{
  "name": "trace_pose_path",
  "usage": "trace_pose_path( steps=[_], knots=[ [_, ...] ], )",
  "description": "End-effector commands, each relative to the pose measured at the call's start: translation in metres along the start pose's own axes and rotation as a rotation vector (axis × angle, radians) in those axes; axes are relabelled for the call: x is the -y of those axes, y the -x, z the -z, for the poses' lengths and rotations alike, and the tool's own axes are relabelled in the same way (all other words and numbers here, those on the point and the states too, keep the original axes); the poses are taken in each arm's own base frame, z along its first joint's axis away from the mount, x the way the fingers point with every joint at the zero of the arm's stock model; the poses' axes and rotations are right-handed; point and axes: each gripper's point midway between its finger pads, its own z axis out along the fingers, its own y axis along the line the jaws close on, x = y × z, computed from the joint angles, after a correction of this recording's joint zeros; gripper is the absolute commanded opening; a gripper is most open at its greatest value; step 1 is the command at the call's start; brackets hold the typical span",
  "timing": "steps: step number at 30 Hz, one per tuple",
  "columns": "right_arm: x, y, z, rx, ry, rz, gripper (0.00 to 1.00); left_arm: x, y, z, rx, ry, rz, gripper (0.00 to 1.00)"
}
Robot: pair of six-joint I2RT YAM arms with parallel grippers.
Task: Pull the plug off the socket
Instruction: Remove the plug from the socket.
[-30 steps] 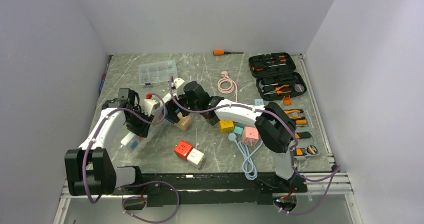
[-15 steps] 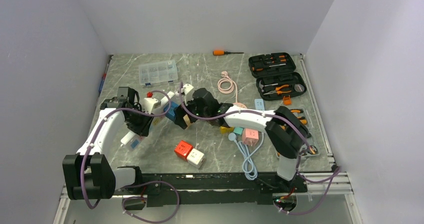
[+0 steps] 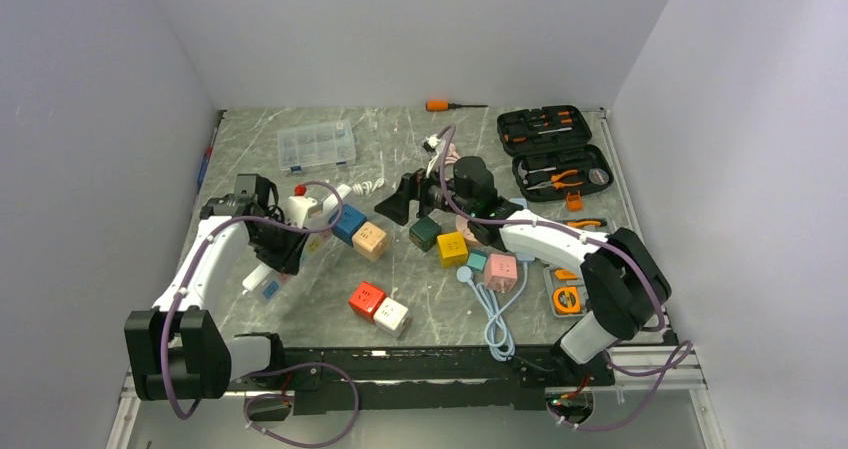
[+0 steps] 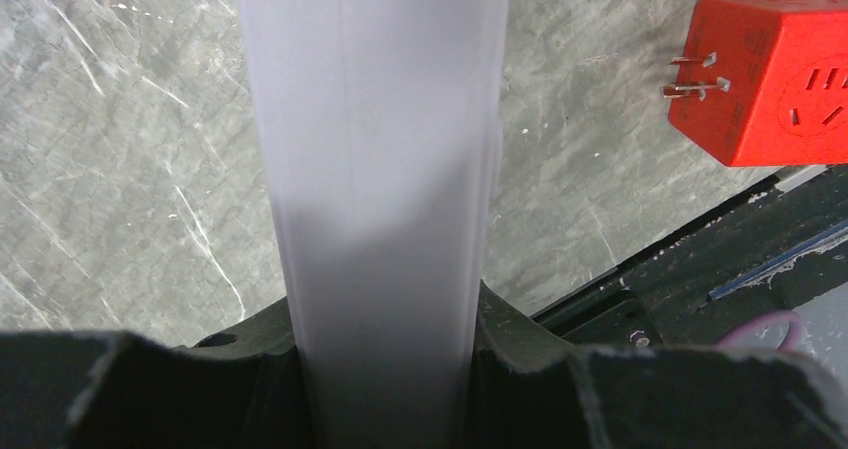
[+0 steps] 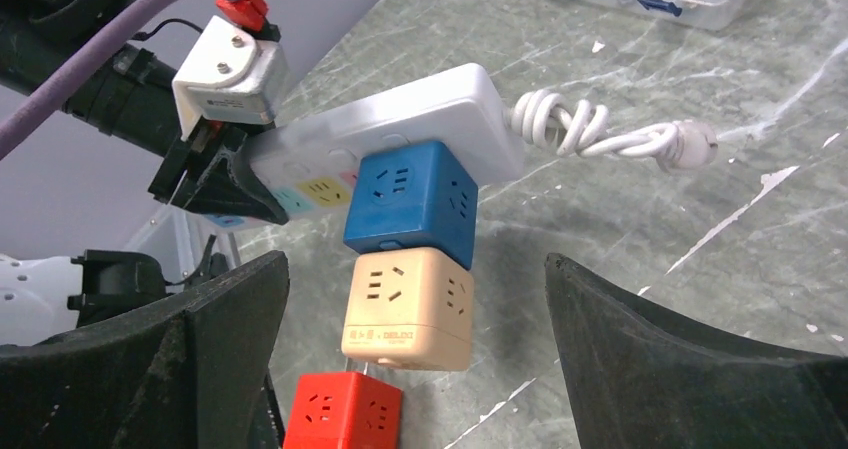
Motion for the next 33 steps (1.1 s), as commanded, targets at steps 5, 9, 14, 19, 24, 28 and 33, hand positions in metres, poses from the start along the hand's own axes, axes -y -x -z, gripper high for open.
trace_pose_path(
  steps=[5,9,14,19,24,28,33],
  knots=[
    [0.004,-0.004,-0.003,0.003,0.020,-0.058,1.00,0.007,0.050,0.027,0.201,-0.030,-0.076,0.00],
    [0.019,-0.011,-0.007,-0.028,-0.053,-0.034,1.00,0.009,0.053,0.030,0.210,-0.040,-0.074,0.00],
    [0.021,-0.013,-0.018,-0.070,-0.113,0.048,1.00,0.010,0.054,0.031,0.212,-0.050,-0.072,0.00],
    [0.009,-0.019,-0.027,-0.085,-0.100,0.099,1.00,0.012,0.057,0.035,0.223,-0.051,-0.071,0.00],
    [-0.010,-0.022,-0.040,-0.101,-0.043,0.141,1.00,0.008,0.055,0.032,0.205,-0.039,-0.061,0.00],
    [-0.027,-0.033,-0.059,-0.156,-0.044,0.224,1.00,0.007,0.055,0.031,0.201,-0.038,-0.055,0.00],
    [-0.023,-0.048,-0.077,-0.197,-0.099,0.289,1.00,0.009,0.057,0.034,0.209,-0.043,-0.062,0.00]
  ],
)
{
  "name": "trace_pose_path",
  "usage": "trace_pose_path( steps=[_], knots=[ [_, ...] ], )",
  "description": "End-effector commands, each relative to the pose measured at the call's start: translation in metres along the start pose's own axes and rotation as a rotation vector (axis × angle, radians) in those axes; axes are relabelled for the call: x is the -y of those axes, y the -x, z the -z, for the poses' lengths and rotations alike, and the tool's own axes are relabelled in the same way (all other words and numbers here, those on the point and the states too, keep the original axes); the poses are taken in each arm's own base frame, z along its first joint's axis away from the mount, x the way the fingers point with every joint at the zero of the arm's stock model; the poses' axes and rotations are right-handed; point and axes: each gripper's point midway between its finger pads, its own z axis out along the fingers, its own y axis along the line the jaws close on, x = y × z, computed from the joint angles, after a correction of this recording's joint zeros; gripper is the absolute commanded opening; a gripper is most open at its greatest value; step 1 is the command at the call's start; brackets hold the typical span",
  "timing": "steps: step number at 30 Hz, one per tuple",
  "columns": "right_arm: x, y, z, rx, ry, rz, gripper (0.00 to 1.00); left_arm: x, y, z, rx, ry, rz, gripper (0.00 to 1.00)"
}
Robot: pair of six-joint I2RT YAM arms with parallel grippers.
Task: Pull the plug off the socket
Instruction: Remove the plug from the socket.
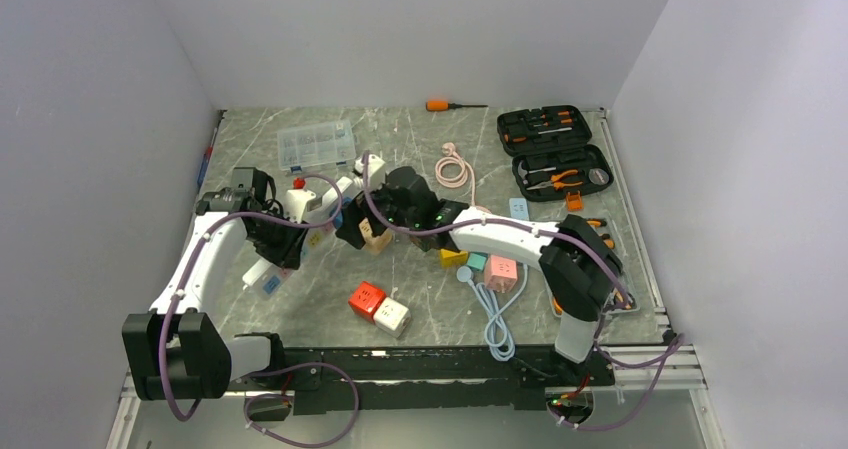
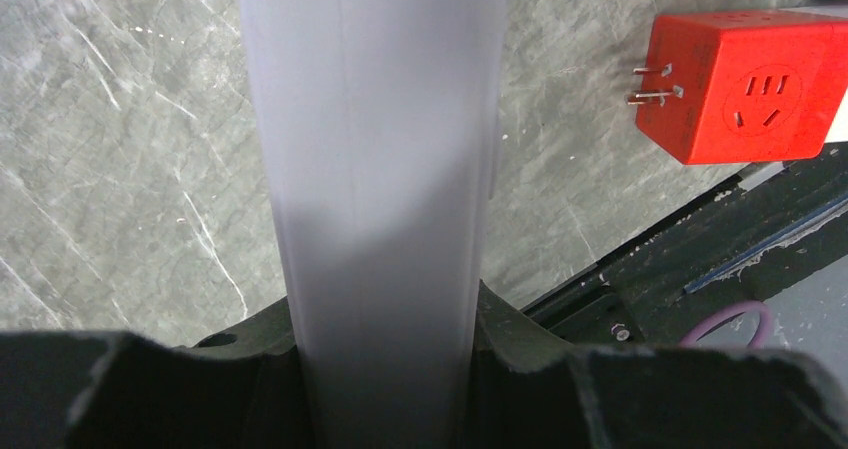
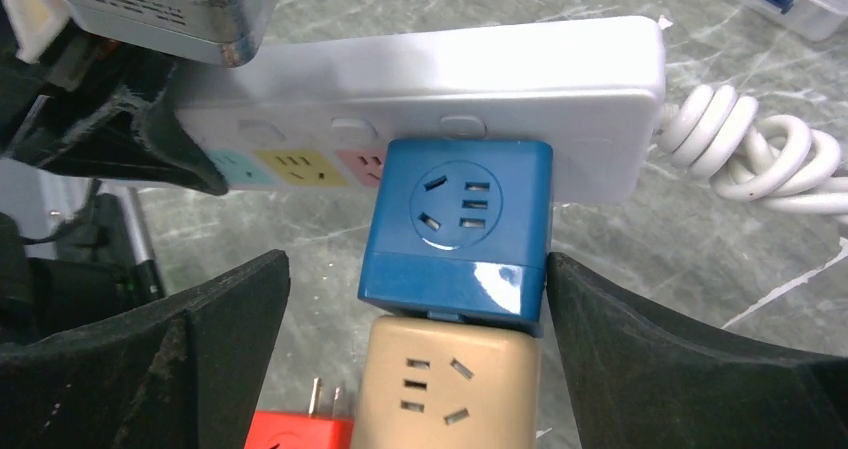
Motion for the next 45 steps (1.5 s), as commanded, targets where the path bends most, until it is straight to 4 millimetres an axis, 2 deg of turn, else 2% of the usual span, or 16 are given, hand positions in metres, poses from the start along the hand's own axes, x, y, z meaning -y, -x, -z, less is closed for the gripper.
trace_pose_path(
  steps=[1,12,16,25,31,32,35,39,41,45],
  knots=[
    [0.003,0.002,-0.014,-0.015,-0.059,0.091,1.00,0.005,0.043,0.019,0.171,-0.020,-0.063,0.00],
    [0.023,-0.013,-0.042,-0.093,-0.141,0.169,1.00,0.011,0.043,0.024,0.179,-0.036,-0.078,0.00],
    [0.022,-0.013,-0.048,-0.096,-0.130,0.180,0.99,0.012,0.042,0.026,0.182,-0.034,-0.087,0.00],
    [0.014,-0.035,-0.057,-0.183,-0.056,0.179,0.86,0.008,0.039,0.026,0.176,-0.007,-0.098,0.00],
    [0.015,-0.038,-0.058,-0.200,-0.051,0.176,0.68,0.003,0.039,0.027,0.178,0.027,-0.101,0.00],
    [0.015,-0.040,-0.058,-0.206,-0.048,0.170,0.59,0.004,0.040,0.024,0.170,0.034,-0.122,0.00],
    [0.014,-0.040,-0.057,-0.207,-0.044,0.169,0.46,0.000,0.036,0.020,0.149,0.067,-0.132,0.00],
    [0.016,-0.039,-0.051,-0.206,-0.060,0.175,0.22,-0.013,0.032,0.013,0.115,0.137,-0.129,0.00],
    [0.018,-0.039,-0.046,-0.205,-0.076,0.178,0.12,-0.024,0.029,0.010,0.087,0.195,-0.118,0.00],
    [0.025,-0.047,-0.037,-0.210,-0.116,0.177,0.03,-0.040,0.028,0.003,0.056,0.269,-0.096,0.00]
  ],
)
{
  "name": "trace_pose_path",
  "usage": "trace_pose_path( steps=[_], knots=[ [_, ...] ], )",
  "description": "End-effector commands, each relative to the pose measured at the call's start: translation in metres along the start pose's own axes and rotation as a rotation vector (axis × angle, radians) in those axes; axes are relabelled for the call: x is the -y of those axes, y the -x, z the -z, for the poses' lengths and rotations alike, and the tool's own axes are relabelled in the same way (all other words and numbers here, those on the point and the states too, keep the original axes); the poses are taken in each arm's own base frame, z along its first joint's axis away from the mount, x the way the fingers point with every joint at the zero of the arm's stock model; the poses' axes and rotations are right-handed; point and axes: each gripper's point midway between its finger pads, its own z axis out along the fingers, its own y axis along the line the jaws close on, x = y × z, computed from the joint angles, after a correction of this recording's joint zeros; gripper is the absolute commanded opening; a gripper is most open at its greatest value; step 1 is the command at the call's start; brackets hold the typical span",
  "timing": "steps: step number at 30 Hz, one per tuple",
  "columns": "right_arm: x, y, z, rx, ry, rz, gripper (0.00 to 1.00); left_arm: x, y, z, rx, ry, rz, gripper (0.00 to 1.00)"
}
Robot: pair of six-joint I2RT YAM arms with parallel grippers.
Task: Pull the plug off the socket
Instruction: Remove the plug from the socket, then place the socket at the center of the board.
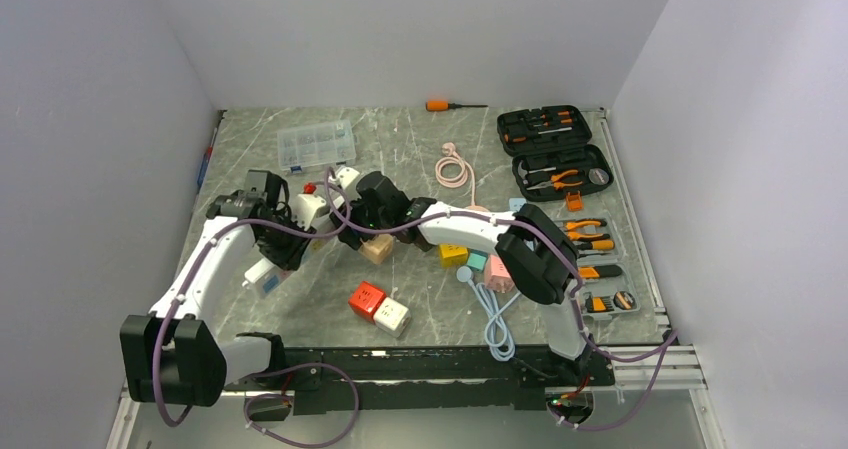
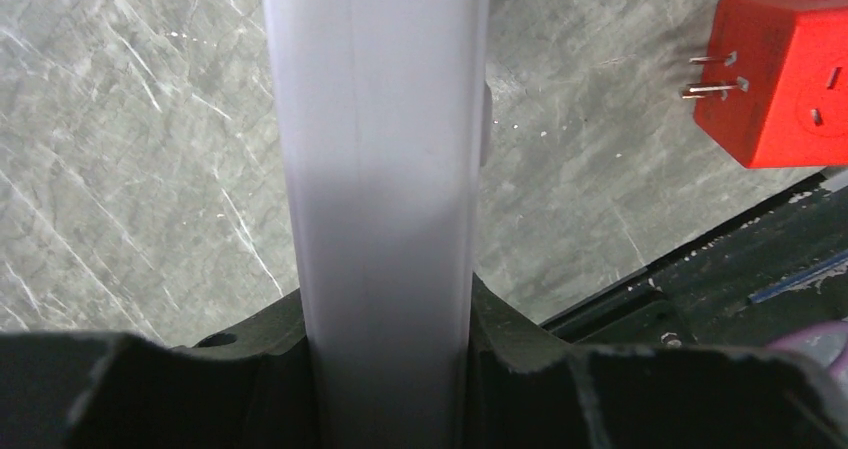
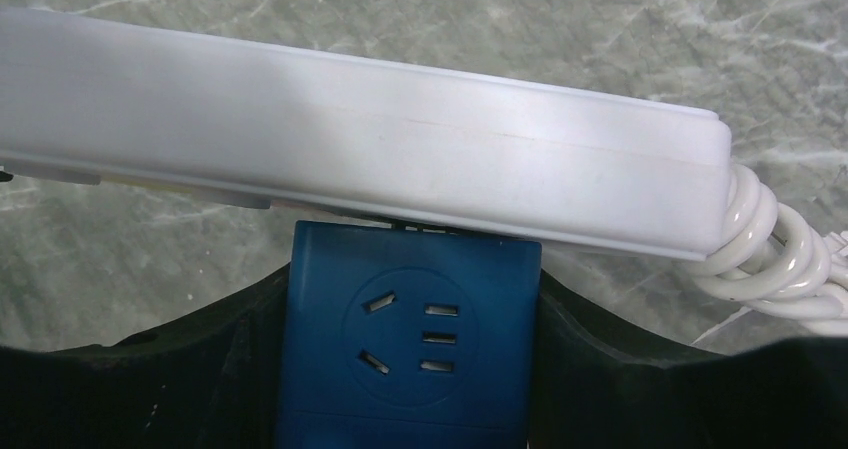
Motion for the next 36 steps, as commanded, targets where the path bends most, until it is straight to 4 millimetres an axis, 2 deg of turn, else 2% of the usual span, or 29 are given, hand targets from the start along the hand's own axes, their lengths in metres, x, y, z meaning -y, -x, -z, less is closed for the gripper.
trace_pose_path(
  steps=[1,6,11,21,28,32,36],
  knots=[
    [0.003,-0.002,0.018,0.007,-0.026,0.018,0.02,-0.038,0.028,0.001,0.085,0.182,-0.008,0.00],
    [0.009,-0.027,0.025,-0.028,-0.062,-0.004,0.00,-0.050,0.027,-0.004,0.059,0.236,0.006,0.00],
    [0.009,-0.043,0.033,-0.051,-0.073,-0.038,0.00,-0.057,0.025,-0.011,0.040,0.260,0.011,0.00],
    [0.012,-0.048,0.040,-0.030,-0.109,-0.080,0.00,-0.075,0.018,-0.019,-0.028,0.356,0.041,0.00],
    [0.013,-0.045,0.042,-0.009,-0.119,-0.093,0.00,-0.072,0.020,-0.025,-0.020,0.342,0.034,0.00],
    [0.006,-0.049,0.039,-0.010,-0.098,-0.109,0.00,-0.071,0.032,-0.026,-0.006,0.302,0.018,0.00],
    [-0.008,-0.057,0.031,-0.009,-0.063,-0.134,0.00,-0.070,0.065,-0.025,0.048,0.237,-0.009,0.00]
  ],
)
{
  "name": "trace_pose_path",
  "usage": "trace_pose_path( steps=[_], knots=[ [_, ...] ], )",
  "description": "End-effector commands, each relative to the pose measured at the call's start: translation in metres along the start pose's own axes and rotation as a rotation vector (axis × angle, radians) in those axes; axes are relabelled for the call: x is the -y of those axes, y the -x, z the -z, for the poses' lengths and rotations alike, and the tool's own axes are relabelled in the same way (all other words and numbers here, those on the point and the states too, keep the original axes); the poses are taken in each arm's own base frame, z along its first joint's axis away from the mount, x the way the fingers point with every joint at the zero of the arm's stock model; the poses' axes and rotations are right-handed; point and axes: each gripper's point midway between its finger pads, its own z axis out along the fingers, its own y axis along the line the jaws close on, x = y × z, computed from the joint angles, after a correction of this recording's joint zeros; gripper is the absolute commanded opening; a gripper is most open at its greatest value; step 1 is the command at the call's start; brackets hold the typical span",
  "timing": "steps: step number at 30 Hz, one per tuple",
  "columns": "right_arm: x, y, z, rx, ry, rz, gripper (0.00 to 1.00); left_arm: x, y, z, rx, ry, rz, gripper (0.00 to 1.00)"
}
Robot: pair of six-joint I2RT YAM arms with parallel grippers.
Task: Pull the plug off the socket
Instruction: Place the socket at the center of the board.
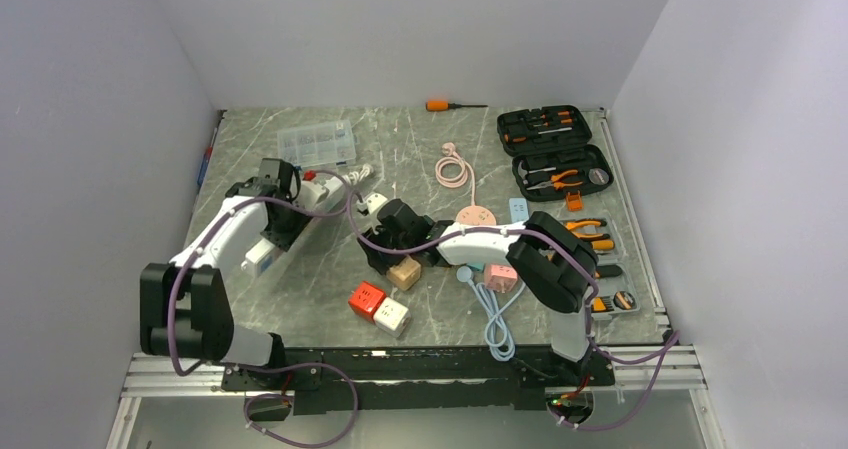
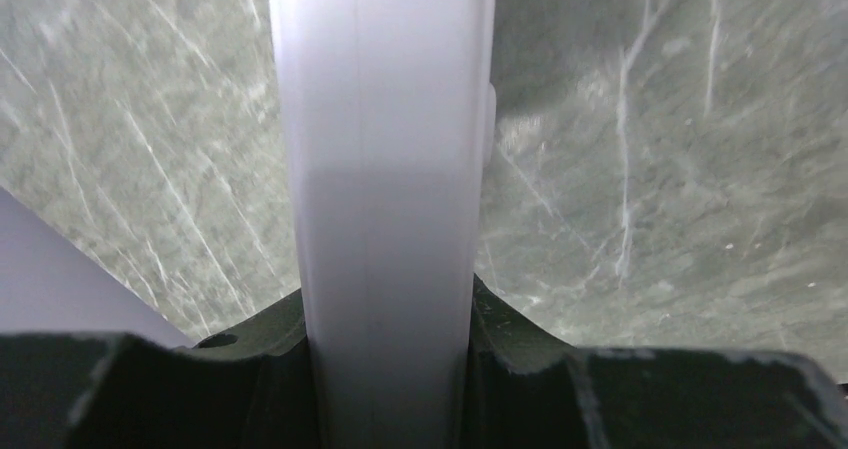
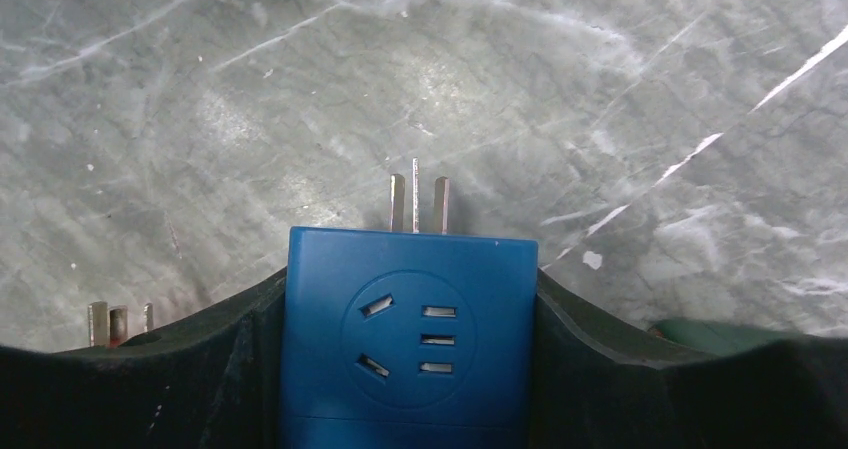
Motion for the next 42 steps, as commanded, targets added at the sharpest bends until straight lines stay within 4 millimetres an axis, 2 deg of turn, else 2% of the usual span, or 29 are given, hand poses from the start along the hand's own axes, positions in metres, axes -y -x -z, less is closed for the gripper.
trace_pose_path(
  steps=[1,5,11,16,21,24,28,31,35,37,38,39,40,42],
  knots=[
    [-0.026,0.032,0.006,0.125,0.069,-0.040,0.00,-0.010,0.063,0.013,0.158,-0.027,-0.024,0.00],
    [-0.038,0.027,-0.002,0.123,0.094,-0.062,0.00,-0.007,0.085,0.002,0.167,-0.049,-0.084,0.00],
    [-0.030,0.025,-0.007,0.140,0.046,-0.075,0.01,-0.002,0.102,-0.020,0.176,-0.056,-0.197,0.00],
    [-0.024,0.030,-0.008,0.149,0.010,-0.063,0.17,0.008,0.119,-0.035,0.171,-0.039,-0.289,0.00],
    [-0.018,0.036,-0.016,0.149,-0.026,-0.035,0.23,0.008,0.147,-0.044,0.177,-0.045,-0.314,0.00],
    [-0.013,0.038,-0.019,0.152,-0.049,-0.010,0.27,0.011,0.155,-0.051,0.162,-0.072,-0.303,0.00],
    [-0.010,0.040,-0.019,0.150,-0.060,0.006,0.51,0.017,0.146,-0.064,0.147,-0.084,-0.329,0.02],
    [-0.010,0.044,-0.015,0.160,-0.058,0.011,0.70,0.022,0.132,-0.074,0.124,-0.091,-0.341,0.15],
    [-0.011,0.055,-0.005,0.172,-0.057,0.007,0.82,0.026,0.120,-0.080,0.102,-0.096,-0.338,0.42],
    [-0.010,0.059,0.001,0.182,-0.070,-0.001,0.88,0.026,0.119,-0.076,0.103,-0.096,-0.335,0.51],
    [-0.009,0.061,0.005,0.187,-0.075,-0.005,0.90,0.026,0.119,-0.074,0.107,-0.097,-0.333,0.60],
    [-0.007,0.063,0.009,0.192,-0.080,-0.012,0.92,0.026,0.119,-0.069,0.112,-0.097,-0.332,0.64],
    [-0.006,0.064,0.014,0.196,-0.087,-0.019,0.93,0.027,0.119,-0.065,0.111,-0.102,-0.330,0.86],
    [-0.003,0.066,0.027,0.213,-0.101,-0.035,0.94,0.025,0.118,-0.054,0.116,-0.101,-0.320,0.98]
  ],
)
